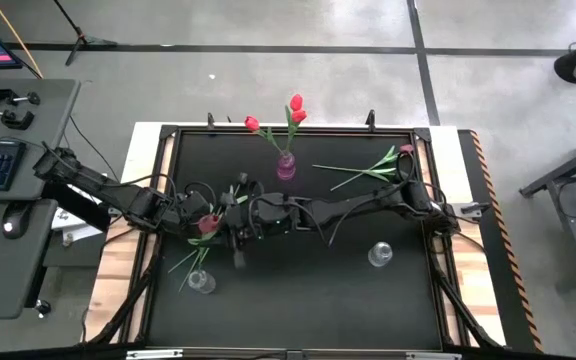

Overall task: Sort flowers into vase by color
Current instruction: Put the bottom red tulip into the left transparent vase

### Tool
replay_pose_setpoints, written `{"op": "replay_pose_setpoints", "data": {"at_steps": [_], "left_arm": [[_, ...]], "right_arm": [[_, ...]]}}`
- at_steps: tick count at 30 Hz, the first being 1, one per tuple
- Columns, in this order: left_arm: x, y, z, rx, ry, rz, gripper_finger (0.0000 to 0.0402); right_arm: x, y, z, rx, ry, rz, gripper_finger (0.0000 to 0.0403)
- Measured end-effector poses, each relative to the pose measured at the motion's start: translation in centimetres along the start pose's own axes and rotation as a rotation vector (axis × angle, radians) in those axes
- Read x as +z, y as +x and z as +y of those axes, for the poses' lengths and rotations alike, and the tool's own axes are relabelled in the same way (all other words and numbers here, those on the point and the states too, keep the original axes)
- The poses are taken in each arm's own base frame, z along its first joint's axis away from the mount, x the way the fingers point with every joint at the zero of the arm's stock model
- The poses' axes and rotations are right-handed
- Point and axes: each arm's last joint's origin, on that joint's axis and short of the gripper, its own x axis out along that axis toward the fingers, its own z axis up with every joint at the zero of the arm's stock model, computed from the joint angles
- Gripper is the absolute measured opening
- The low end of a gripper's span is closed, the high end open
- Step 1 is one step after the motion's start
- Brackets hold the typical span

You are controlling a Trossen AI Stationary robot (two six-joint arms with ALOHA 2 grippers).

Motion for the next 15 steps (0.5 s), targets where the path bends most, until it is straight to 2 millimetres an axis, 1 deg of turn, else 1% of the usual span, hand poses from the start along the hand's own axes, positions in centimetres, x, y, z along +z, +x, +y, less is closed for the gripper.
{"op": "replay_pose_setpoints", "data": {"at_steps": [5, 9, 12, 15], "left_arm": [[0.0, 0.0, 0.0, 0.0, 0.0, 0.0, 0.0218], [0.0, 0.0, 0.0, 0.0, 0.001, 0.0, 0.0218], [0.0, 0.0, 0.0, 0.001, 0.001, -0.002, 0.0218], [0.0, 0.0, 0.0, 0.001, 0.007, -0.003, 0.0218]], "right_arm": [[0.0, 0.0, 0.1, -0.006, 0.045, -0.001, 0.0166], [-0.1, 0.1, 0.6, 0.002, 0.049, 0.001, 0.0246], [-0.1, 0.0, 0.9, 0.018, 0.048, 0.009, 0.0287], [0.2, -0.2, 1.0, 0.018, 0.029, 0.022, 0.0308]]}}
